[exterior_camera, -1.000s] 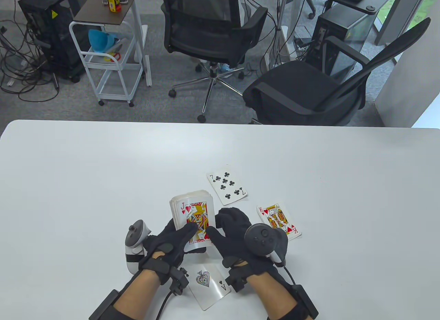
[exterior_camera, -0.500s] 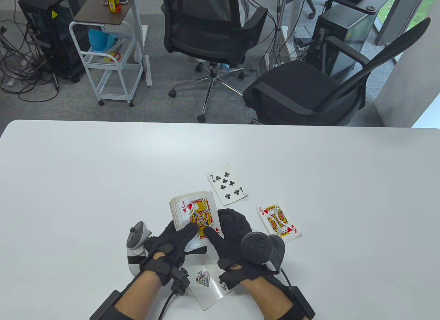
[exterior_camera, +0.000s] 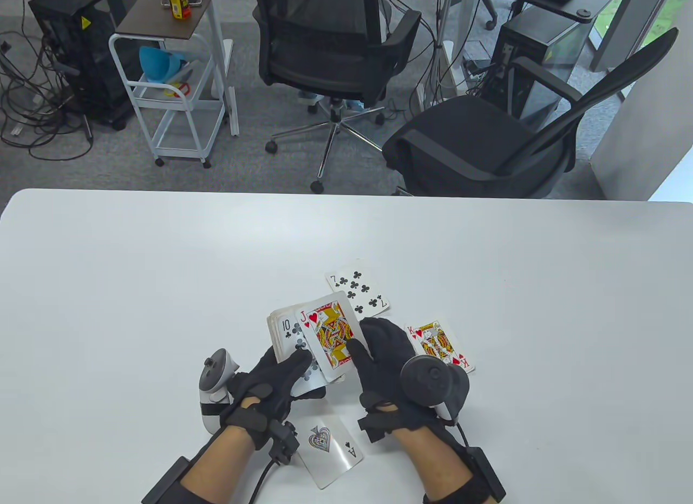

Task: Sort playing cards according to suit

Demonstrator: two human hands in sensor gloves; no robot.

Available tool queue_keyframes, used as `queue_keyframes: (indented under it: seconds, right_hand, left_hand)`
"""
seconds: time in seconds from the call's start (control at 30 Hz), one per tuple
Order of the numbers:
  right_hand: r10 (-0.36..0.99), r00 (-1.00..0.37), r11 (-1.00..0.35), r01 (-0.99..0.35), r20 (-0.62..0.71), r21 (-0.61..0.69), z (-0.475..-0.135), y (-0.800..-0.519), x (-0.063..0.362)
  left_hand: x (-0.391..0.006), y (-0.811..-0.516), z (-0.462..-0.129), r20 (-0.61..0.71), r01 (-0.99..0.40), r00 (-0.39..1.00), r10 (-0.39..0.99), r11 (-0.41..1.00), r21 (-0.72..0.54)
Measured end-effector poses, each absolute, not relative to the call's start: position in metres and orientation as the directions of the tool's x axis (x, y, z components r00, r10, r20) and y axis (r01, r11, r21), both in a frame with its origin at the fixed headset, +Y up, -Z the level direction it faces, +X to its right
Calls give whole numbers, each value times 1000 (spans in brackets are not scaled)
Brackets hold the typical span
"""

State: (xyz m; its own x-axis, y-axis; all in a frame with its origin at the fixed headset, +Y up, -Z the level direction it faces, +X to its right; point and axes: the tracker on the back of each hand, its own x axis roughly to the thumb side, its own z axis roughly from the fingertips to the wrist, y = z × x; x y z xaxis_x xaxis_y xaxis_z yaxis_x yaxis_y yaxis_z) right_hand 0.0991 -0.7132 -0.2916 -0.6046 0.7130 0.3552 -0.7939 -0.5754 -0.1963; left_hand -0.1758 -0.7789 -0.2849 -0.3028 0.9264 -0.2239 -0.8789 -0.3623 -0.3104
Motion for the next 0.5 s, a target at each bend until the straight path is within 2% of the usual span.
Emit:
queue_keyframes:
  seconds: [0.17, 0.27, 0.37, 0.5]
  right_hand:
    - [755, -600, -525, -795, 264, -304, -302, -706, 143]
    - [739, -662, -600, -731, 123, -326, -312, -710, 177]
    - [682, -729, -719, -652, -61, -241, -322, -720, 207]
    - [572, -780, -808, -590, -253, -6, -332, -739, 230]
  left_hand:
    - [-176, -777, -285, -213, -875, -313, 925, -369, -313]
    - [-176, -777, -286, -212, -875, -316, 925, -370, -312]
    - [-176, -776, -286, -212, -875, -314, 925, -369, -313]
    - [-175, -776, -286, -214, -873, -319, 923, -374, -312]
